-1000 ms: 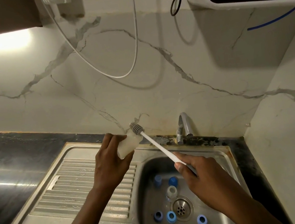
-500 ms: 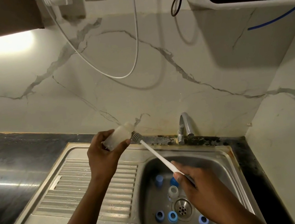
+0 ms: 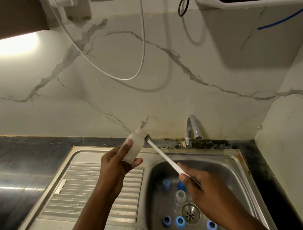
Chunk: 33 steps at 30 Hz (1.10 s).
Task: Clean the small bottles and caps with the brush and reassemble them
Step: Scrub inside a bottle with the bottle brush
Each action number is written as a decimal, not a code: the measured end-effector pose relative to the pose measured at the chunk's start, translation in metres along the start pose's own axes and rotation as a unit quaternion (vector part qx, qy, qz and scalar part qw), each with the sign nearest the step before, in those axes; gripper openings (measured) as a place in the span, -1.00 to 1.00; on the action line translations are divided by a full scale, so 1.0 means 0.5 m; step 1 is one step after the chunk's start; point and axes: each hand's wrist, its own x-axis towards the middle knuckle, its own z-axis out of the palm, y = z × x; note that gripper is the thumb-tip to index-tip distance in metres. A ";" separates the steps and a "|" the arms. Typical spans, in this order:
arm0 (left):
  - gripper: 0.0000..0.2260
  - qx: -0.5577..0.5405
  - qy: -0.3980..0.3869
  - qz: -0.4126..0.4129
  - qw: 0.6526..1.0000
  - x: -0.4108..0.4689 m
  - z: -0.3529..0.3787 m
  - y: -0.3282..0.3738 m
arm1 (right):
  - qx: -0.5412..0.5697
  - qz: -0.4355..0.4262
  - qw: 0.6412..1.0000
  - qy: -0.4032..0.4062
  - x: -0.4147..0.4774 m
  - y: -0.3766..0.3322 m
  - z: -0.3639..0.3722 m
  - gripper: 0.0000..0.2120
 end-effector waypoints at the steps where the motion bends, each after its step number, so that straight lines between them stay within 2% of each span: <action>1: -0.50 -0.023 0.007 -0.019 1.000 0.002 0.000 0.005 | 0.000 0.000 1.000 -0.002 -0.002 -0.001 0.000 -0.59; 4: -0.53 -0.079 0.039 -0.047 0.995 0.015 -0.005 0.015 | 0.002 -0.001 1.000 0.001 -0.008 -0.003 -0.002 -0.59; 8: -0.57 -0.128 0.061 -0.047 0.989 0.026 -0.004 0.019 | 0.005 -0.011 1.000 0.010 -0.018 -0.007 -0.002 -0.57; 10: -0.55 -0.137 0.071 -0.043 0.987 0.030 -0.006 0.022 | 0.000 -0.022 1.000 0.010 -0.023 -0.009 -0.001 -0.51; 13: -0.48 -0.138 0.066 -0.047 0.987 0.031 -0.013 0.023 | 0.004 -0.015 1.000 0.010 -0.021 -0.007 -0.006 -0.57; 20: -0.50 -0.082 0.036 -0.072 0.993 0.015 -0.002 0.013 | -0.011 -0.009 1.000 -0.002 -0.007 0.006 -0.004 -0.57; 24: -0.49 -0.107 0.001 -0.133 0.985 0.003 -0.003 0.010 | -0.021 -0.008 1.000 0.003 0.002 0.019 0.001 -0.58; 28: -0.38 -0.128 -0.035 -0.198 0.971 0.008 -0.016 0.018 | -0.025 -0.013 1.000 0.001 0.006 0.021 0.005 -0.57; 33: -0.46 -0.143 -0.073 -0.249 0.955 0.004 -0.024 0.034 | -0.011 -0.031 0.999 -0.010 0.013 0.025 -0.004 -0.61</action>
